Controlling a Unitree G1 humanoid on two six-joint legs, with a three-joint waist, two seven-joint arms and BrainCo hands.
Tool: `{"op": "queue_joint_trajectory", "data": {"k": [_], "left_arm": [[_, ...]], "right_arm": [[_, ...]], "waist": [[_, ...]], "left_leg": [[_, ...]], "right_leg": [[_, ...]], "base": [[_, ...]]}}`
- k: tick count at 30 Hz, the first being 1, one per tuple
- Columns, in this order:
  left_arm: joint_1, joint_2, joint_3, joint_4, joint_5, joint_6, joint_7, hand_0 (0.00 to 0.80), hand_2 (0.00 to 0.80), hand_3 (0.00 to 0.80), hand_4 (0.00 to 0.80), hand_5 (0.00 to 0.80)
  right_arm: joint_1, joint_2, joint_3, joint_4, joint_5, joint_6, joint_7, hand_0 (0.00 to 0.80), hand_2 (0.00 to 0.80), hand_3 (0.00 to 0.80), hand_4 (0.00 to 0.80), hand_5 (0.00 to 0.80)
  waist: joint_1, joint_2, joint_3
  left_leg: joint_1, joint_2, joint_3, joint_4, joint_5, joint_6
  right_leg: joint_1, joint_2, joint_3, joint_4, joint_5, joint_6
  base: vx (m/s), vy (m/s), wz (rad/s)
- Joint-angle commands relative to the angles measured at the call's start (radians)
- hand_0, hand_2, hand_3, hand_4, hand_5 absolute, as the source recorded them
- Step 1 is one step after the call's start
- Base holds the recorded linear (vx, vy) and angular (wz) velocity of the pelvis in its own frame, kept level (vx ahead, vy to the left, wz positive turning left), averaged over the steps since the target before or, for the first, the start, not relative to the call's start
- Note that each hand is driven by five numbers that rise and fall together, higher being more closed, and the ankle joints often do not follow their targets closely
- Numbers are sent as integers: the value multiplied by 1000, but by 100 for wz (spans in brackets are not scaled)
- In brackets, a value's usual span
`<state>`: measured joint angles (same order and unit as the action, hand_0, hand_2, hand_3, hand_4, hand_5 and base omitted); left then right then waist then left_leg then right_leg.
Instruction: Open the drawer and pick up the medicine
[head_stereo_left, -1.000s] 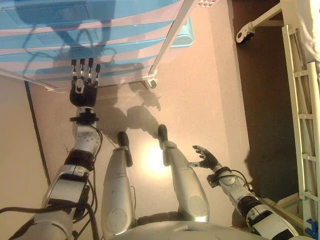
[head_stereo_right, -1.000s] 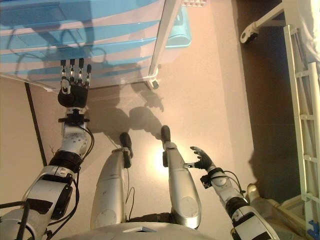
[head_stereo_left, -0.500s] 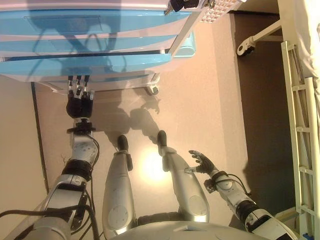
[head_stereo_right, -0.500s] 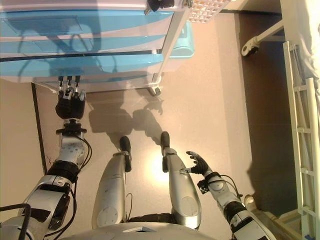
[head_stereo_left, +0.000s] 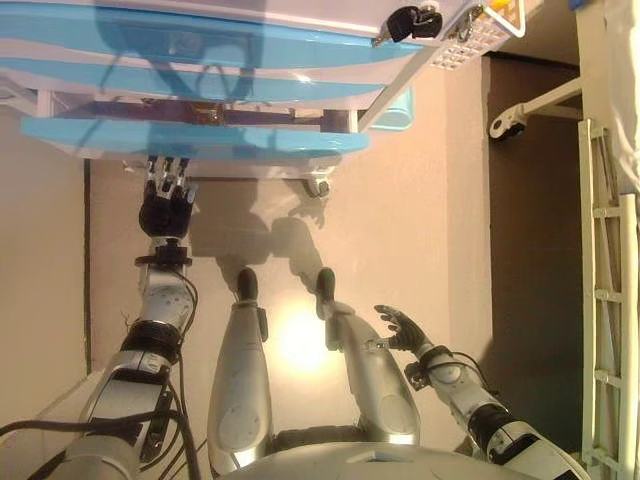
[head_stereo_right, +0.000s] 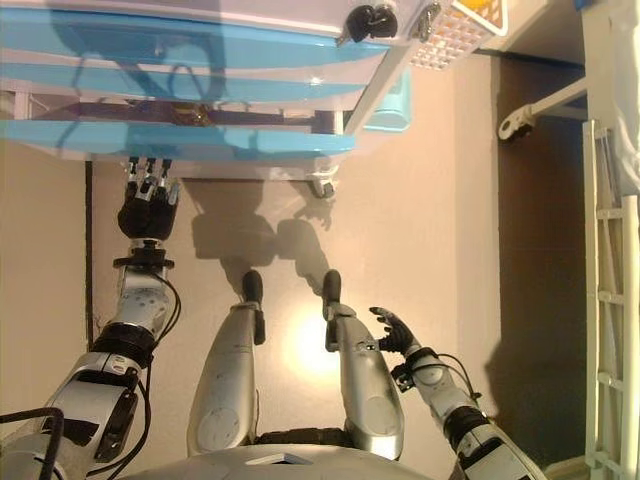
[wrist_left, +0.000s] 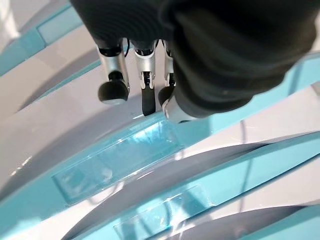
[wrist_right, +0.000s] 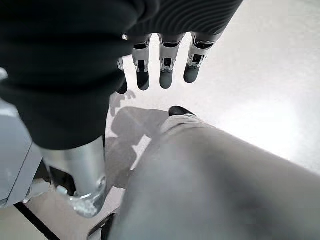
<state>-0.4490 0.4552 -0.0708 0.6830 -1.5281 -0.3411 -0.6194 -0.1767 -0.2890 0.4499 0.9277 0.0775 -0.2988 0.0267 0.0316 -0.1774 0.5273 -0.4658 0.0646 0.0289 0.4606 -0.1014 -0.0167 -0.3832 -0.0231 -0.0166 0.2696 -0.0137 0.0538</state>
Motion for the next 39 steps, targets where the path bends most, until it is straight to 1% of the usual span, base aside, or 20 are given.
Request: {"op": "queue_joint_trajectory", "data": {"k": [1, 5, 7, 9, 11, 14, 16, 20, 26, 30, 34, 35, 36, 39], "left_arm": [[-3, 97, 152, -197, -6, -21, -198, 800, 800, 800, 800, 800], [88, 44, 146, -196, 3, 39, -255, 800, 800, 800, 800, 800], [152, 13, 146, -187, 14, 59, -292, 800, 800, 800, 800, 800], [192, -8, 146, -183, 24, 68, -298, 800, 800, 800, 800, 800], [257, -39, 151, -165, 47, 93, -316, 800, 800, 800, 800, 800], [342, -72, 168, -131, 95, 137, -324, 800, 800, 800, 800, 800], [409, -102, 179, -101, 135, 180, -333, 800, 800, 800, 800, 800], [506, -137, 192, -28, 201, 219, -299, 800, 800, 800, 800, 800], [617, -150, 223, 102, 309, 260, -226, 800, 800, 800, 800, 800], [659, -161, 230, 163, 377, 259, -208, 800, 800, 800, 800, 800], [677, -168, 216, 229, 462, 224, -185, 800, 800, 800, 800, 800], [677, -168, 212, 241, 487, 214, -173, 596, 596, 596, 596, 596], [673, -168, 208, 253, 514, 213, -152, 0, 0, 0, 0, 0], [664, -163, 198, 306, 635, 190, -60, 0, 0, 0, 0, 0]], "right_arm": [[37, 7, 6, -42, -6, 12, -18, 0, 0, 0, 0, 0], [30, -6, -13, -50, -28, 31, -23, 0, 0, 0, 0, 0], [27, -20, -30, -52, -37, 50, -23, 0, 0, 0, 0, 0], [27, -33, -40, -52, -50, 60, -24, 0, 0, 0, 0, 0], [31, -54, -64, -44, -62, 73, -21, 0, 0, 0, 0, 0], [40, -88, -102, -37, -78, 90, -13, 0, 0, 0, 0, 0], [49, -112, -137, -28, -94, 99, -4, 0, 0, 0, 0, 0], [68, -141, -195, 13, -108, 84, 14, 0, 0, 0, 0, 0], [115, -144, -256, 68, -133, 43, 45, 0, 0, 0, 0, 0], [145, -145, -286, 101, -156, 18, 64, 0, 0, 0, 0, 0], [168, -134, -308, 158, -177, -19, 69, 0, 0, 0, 0, 0], [171, -131, -310, 165, -180, -22, 68, 0, 0, 0, 0, 0], [173, -129, -314, 173, -184, -25, 66, 0, 0, 0, 0, 0], [182, -120, -323, 197, -202, -32, 50, 0, 0, 0, 0, 0]], "waist": [[61, 11, -28], [89, 35, -25], [108, 55, -27], [118, 71, -28], [133, 97, -36], [147, 132, -52], [158, 160, -66], [168, 199, -96], [171, 218, -142], [161, 230, -164], [152, 237, -187], [150, 237, -190], [147, 237, -194], [136, 234, -207]], "left_leg": [[-11, -110, -10, -30, -30, 50], [19, -108, -42, -84, 3, 37], [42, -108, -65, -115, 23, 27], [61, -107, -82, -141, 42, 19], [87, -104, -103, -171, 66, 5], [115, -103, -121, -203, 95, -12], [137, -105, -130, -213, 108, -21], [188, -108, -142, -228, 117, -28], [275, -110, -145, -257, 119, -33], [323, -111, -142, -273, 120, -35], [365, -115, -138, -289, 114, -30], [372, -116, -138, -291, 113, -30], [378, -117, -137, -294, 111, -28], [393, -122, -136, -301, 108, -22]], "right_leg": [[75, 54, 17, -31, 2, -22], [95, 48, -8, -16, -23, -27], [110, 39, -27, -9, -38, -30], [125, 33, -43, -3, -50, -33], [146, 24, -64, 1, -67, -38], [183, 8, -88, -4, -84, -45], [211, -10, -102, -5, -92, -49], [263, -36, -125, -13, -99, -50], [338, -61, -150, -38, -97, -43], [366, -69, -155, -44, -96, -39], [381, -79, -160, -40, -93, -32], [383, -81, -161, -39, -92, -31], [385, -82, -161, -40, -91, -30], [389, -84, -157, -42, -87, -24]], "base": [[-25, -37, 24], [-37, -34, 34], [-8, -16, 34], [-6, 4, 38], [14, 30, 34], [16, 73, 33], [47, 114, 31], [66, 91, 24], [108, 55, 22], [122, 89, 23], [107, 66, 9], [103, 50, 2], [92, 40, 0], [74, 23, 0]]}}
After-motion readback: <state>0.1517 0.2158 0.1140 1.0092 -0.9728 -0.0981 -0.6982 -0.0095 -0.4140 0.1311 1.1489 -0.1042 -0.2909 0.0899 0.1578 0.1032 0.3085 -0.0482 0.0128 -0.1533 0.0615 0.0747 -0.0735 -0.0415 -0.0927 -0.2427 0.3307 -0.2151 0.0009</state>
